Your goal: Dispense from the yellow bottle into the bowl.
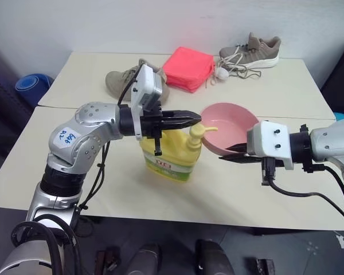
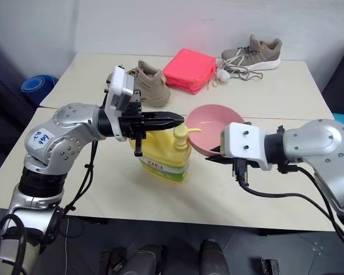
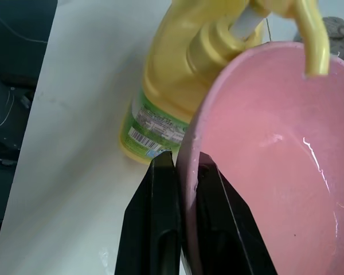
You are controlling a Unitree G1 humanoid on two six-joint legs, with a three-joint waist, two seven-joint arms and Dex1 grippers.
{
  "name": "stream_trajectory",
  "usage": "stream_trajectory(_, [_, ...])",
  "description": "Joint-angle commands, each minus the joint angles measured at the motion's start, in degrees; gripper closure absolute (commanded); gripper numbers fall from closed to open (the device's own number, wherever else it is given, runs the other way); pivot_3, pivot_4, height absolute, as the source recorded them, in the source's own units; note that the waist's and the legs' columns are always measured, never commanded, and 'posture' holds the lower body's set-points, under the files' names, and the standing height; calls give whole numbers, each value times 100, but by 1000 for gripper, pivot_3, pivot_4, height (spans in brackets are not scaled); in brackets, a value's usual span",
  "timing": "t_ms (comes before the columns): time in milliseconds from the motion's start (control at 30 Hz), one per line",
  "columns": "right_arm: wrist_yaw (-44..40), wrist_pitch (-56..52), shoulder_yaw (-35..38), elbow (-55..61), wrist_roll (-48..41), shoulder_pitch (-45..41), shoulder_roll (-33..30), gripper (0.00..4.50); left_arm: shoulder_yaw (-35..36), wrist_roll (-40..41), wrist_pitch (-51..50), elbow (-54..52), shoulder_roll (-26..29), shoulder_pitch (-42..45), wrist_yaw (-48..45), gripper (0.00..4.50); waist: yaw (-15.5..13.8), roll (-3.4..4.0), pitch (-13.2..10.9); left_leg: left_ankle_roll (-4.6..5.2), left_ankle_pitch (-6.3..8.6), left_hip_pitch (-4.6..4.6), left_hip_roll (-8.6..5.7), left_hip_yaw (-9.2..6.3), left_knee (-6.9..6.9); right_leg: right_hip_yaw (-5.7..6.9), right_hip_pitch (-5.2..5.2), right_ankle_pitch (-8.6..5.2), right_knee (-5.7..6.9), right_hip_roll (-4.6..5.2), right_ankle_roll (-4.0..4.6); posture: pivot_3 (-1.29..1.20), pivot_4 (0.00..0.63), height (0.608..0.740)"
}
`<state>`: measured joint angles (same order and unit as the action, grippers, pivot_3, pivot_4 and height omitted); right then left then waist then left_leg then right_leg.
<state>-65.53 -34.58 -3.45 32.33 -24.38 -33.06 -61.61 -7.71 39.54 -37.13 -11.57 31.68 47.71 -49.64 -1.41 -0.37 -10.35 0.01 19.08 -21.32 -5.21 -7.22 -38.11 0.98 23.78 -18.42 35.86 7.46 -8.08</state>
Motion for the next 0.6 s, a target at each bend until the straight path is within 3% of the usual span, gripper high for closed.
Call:
stream_trajectory(33, [-74, -73, -26, 150, -132, -114, 37, 4500, -27, -113, -11, -257, -96, 4, -18, 4481, -2, -1, 0, 0, 0, 0, 0, 0, -3, 0, -2, 2, 1, 0, 0, 0, 150, 740])
stream_trajectory(400, [-121, 26, 101, 71, 83, 452, -147, 4500, 467, 92, -120, -218, -262, 317, -62, 4481, 4, -1, -1, 3, -2, 0, -1, 4, -7, -7, 0, 11, 3, -1, -3, 0, 150, 740])
stream_trajectory(600, [-188, -67, 257, 190, -20, 426, -242, 4500, 484, 268, -378, -427, -6, 318, -491, 4481, 12, -1, -1, 2, -3, 4, 0, 8, -7, -9, 0, 11, 7, -2, -4, 0, 150, 740])
